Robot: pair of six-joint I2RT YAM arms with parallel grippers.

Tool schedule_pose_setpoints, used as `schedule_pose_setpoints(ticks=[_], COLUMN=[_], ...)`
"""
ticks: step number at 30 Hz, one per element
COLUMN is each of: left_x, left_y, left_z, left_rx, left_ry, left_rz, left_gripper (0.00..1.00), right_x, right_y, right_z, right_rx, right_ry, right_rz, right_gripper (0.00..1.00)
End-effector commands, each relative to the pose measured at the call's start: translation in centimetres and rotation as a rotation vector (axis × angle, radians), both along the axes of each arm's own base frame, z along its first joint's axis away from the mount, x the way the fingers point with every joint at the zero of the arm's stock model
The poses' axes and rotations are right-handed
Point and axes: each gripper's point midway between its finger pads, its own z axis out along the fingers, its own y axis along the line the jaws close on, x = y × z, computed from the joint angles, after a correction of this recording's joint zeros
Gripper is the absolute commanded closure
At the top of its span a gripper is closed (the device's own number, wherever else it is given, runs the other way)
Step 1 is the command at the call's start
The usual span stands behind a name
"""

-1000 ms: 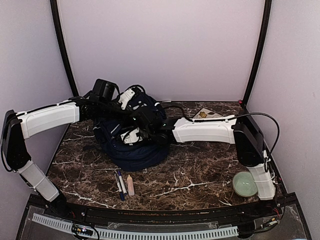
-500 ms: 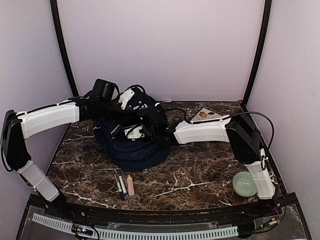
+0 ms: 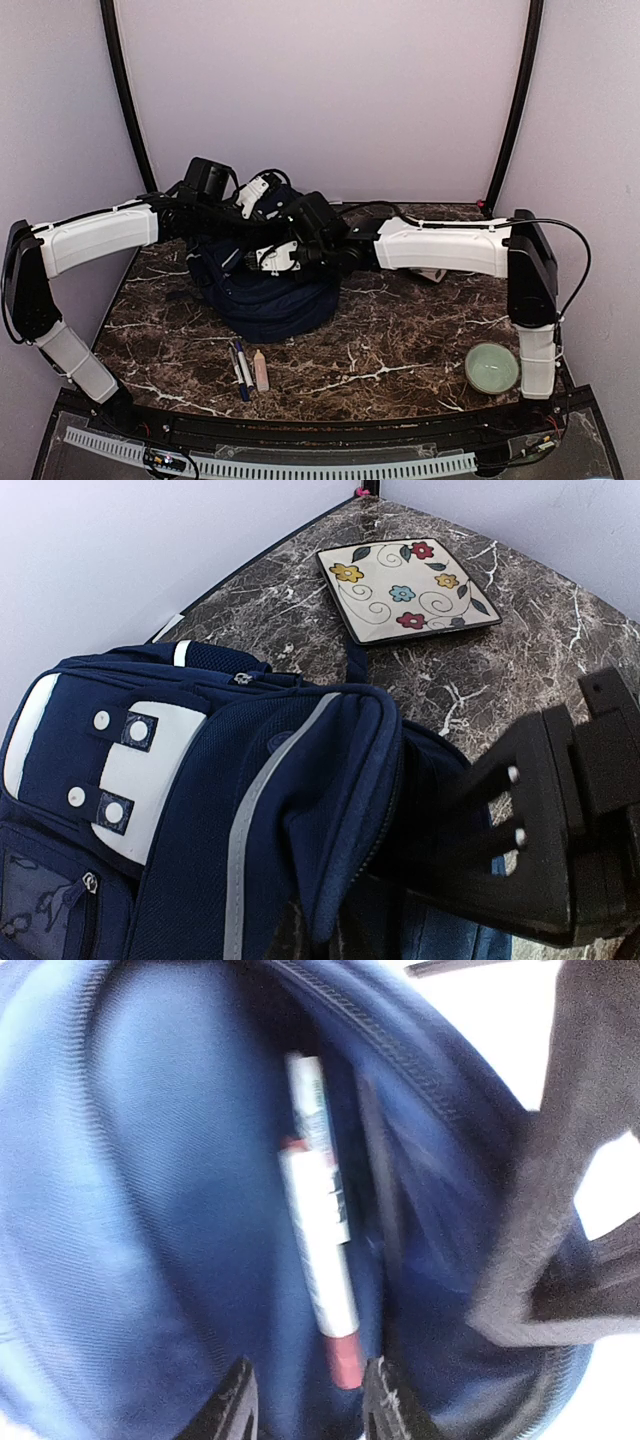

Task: Pack the student bag
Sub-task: Place the pen in the upper front pocket of the bag, then move the pen to the center of the board.

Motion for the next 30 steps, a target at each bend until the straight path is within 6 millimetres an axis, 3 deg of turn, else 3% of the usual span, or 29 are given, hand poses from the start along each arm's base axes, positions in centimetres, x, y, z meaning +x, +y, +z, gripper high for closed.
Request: schedule_pose_setpoints(ticks=[1, 7, 12, 20, 25, 30], left_x=[0.0, 0.0, 0.0, 0.1, 0.1, 0.0], left_y=[-1.0, -1.0, -1.0, -0.7, -0.7, -0.8], left_z=[5.1, 5.0, 5.0, 4.9, 5.0, 5.0], left_rx=[-0.104, -0.101, -0.099, -0.086, -0.087, -0.089], left_ry=[-0.121, -0.117, -0.12, -0.127, -0.129, -0.124], left_rz=[-0.034, -0.033, -0.034, -0.023, -0.023, -0.03], left_gripper=[1.0, 1.0, 1.0, 1.0, 1.0, 1.0], right_x=[-5.3, -10.3, -14.3, -16.3, -17.9, -18.3], right_y=[0.2, 0.7, 2.3, 5.8, 6.7, 7.4], right_z=[0.4, -1.9, -4.7, -8.4, -10.2, -12.2], right_rx=[0.042, 0.062, 0.09, 0.115, 0.086, 0.067], right_ry=[0.23, 0.466, 0.711, 0.824, 0.844, 0.874], right_rz=[0.043, 0.063, 0.069, -0.005, 0.024, 0.003], right_gripper=[0.63, 0.63, 0.63, 0.63, 0.6, 0.54])
